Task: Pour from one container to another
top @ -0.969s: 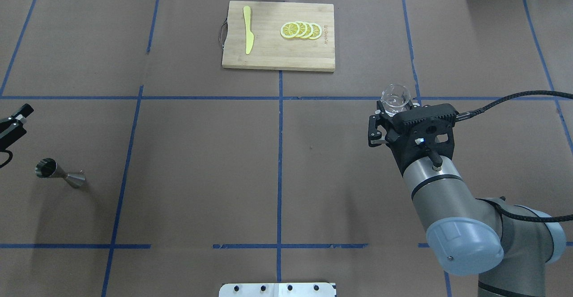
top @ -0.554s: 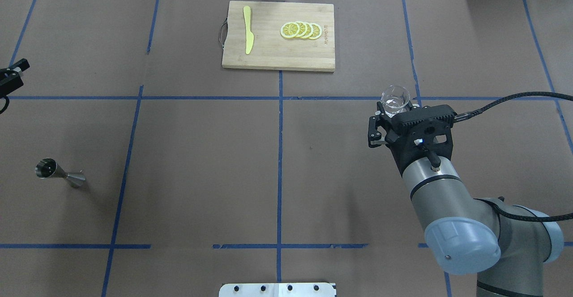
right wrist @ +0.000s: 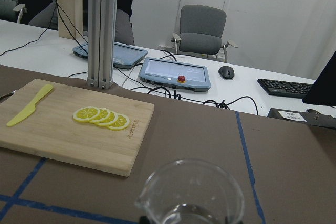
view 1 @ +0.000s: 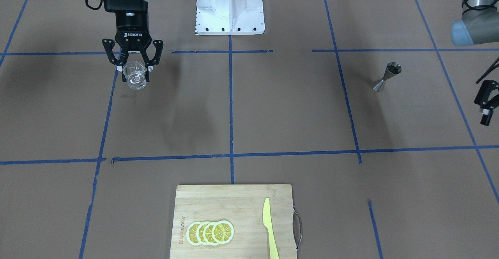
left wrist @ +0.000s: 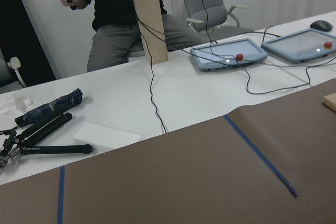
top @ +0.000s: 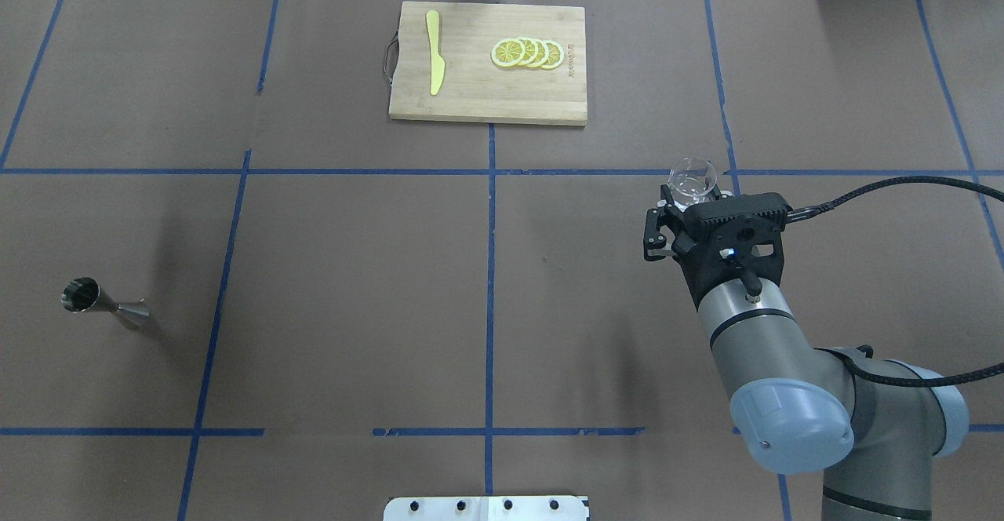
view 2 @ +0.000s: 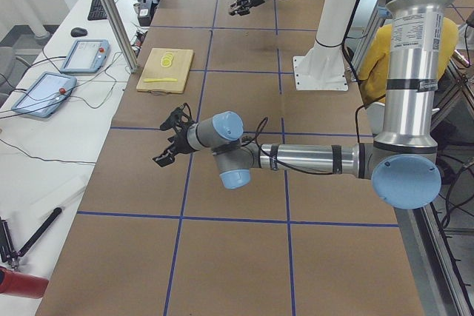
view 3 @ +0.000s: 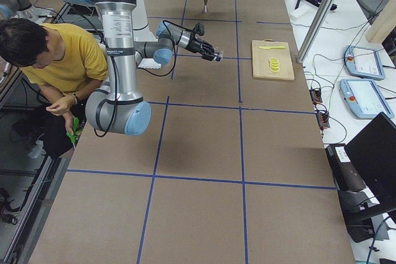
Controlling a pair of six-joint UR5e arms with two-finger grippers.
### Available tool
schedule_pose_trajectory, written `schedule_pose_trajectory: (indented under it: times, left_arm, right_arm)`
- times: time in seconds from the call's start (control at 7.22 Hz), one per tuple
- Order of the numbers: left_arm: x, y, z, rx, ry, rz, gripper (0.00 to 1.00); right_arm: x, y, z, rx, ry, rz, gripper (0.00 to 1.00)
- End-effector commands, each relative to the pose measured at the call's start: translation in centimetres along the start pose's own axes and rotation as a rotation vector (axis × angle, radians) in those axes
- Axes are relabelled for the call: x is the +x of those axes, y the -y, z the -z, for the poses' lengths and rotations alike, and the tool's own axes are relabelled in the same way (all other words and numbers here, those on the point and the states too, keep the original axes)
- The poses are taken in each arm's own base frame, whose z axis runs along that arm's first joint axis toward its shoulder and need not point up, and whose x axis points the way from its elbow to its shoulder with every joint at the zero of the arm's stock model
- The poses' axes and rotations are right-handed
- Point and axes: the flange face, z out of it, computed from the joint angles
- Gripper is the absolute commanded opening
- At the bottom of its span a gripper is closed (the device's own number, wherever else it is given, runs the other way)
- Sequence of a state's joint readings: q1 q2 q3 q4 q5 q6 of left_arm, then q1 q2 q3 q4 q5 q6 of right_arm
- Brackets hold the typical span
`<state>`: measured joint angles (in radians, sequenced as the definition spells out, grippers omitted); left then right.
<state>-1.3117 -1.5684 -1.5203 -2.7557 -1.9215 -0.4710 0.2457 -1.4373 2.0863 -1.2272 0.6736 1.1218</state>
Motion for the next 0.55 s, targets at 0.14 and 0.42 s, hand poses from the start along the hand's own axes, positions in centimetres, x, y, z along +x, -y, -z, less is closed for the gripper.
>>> schedule_pose_trajectory:
  times: [0.14,0.42]
  left_arm:
    - [-3.7,2.5,-0.6,-0.198,0.048,0.081,1.00]
    - [-6.4,6.3,0.2,-0.368,0.017,0.231,1.00]
  right_arm:
    - [2.6,-3.3,-2.0,0.060,-0.021,-0.036,0.00]
    - [6.1,-6.1,-2.8,0.054,-0.041,-0.070,0.00]
